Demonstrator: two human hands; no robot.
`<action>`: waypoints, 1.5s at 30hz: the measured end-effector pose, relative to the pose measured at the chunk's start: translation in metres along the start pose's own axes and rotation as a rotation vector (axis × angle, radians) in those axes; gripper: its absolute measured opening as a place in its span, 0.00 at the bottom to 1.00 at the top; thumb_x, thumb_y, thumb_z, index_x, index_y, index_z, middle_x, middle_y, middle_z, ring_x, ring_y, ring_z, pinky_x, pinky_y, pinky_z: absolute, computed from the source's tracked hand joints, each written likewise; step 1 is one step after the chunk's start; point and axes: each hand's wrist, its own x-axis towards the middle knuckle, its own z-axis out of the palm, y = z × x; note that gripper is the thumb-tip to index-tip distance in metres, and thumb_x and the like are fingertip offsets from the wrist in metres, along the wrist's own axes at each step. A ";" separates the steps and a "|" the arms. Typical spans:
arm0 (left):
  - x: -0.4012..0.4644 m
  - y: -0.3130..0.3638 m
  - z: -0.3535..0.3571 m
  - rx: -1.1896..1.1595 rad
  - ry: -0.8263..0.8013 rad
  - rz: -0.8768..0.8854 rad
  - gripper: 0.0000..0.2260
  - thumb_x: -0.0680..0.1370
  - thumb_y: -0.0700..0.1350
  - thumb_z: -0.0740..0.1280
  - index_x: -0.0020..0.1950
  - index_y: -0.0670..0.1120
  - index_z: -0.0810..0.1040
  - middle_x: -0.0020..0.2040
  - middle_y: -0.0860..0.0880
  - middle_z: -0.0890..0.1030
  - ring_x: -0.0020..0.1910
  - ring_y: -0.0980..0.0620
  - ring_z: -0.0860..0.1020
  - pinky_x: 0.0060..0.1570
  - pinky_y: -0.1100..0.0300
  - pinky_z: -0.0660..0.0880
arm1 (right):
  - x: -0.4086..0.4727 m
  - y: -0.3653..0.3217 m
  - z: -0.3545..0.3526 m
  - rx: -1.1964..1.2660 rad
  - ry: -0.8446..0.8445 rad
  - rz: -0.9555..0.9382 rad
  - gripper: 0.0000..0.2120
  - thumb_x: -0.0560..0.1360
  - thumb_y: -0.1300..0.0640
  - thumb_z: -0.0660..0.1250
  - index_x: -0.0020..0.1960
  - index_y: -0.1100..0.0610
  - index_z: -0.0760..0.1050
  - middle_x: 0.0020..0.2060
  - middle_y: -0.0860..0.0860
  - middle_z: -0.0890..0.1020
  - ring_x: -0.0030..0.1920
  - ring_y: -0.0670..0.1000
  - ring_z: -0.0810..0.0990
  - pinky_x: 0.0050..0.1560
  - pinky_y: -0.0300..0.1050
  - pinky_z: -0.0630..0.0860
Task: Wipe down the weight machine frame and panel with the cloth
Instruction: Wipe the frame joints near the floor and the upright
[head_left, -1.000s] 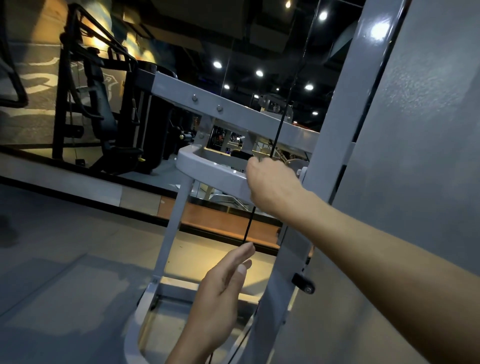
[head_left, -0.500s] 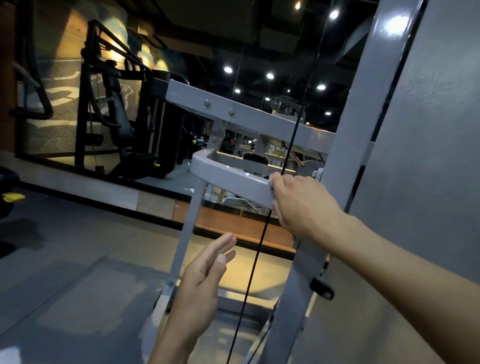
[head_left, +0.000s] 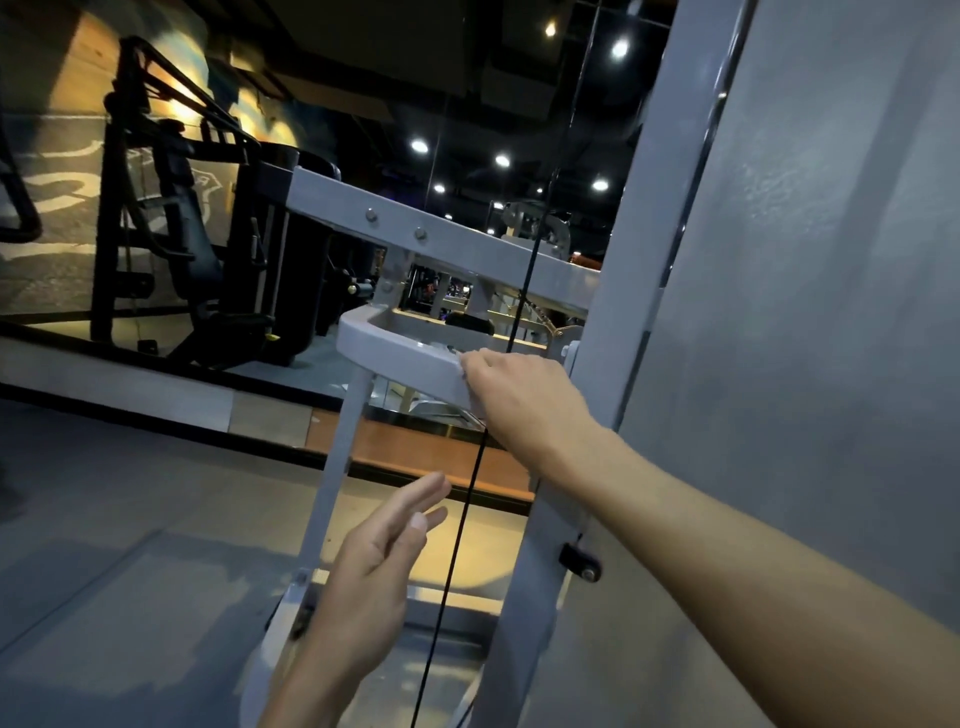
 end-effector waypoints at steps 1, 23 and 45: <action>-0.001 0.002 0.003 -0.003 -0.007 0.003 0.17 0.83 0.53 0.59 0.72 0.61 0.73 0.66 0.66 0.78 0.66 0.64 0.77 0.72 0.50 0.70 | -0.008 0.003 -0.006 -0.003 -0.015 -0.023 0.17 0.82 0.60 0.63 0.70 0.57 0.69 0.59 0.52 0.80 0.55 0.55 0.82 0.46 0.48 0.75; -0.103 0.144 0.049 0.618 -0.066 0.622 0.13 0.72 0.60 0.75 0.53 0.59 0.81 0.62 0.59 0.72 0.64 0.53 0.75 0.58 0.57 0.76 | -0.183 0.017 -0.144 1.410 -0.250 0.593 0.12 0.81 0.65 0.62 0.44 0.59 0.83 0.36 0.52 0.85 0.34 0.55 0.85 0.34 0.49 0.84; -0.109 0.182 0.043 0.500 -0.366 0.161 0.09 0.81 0.49 0.70 0.52 0.43 0.85 0.45 0.41 0.86 0.43 0.46 0.82 0.45 0.46 0.79 | -0.258 -0.019 -0.088 1.751 -0.396 0.362 0.12 0.81 0.56 0.70 0.56 0.65 0.80 0.46 0.57 0.86 0.45 0.51 0.83 0.46 0.43 0.78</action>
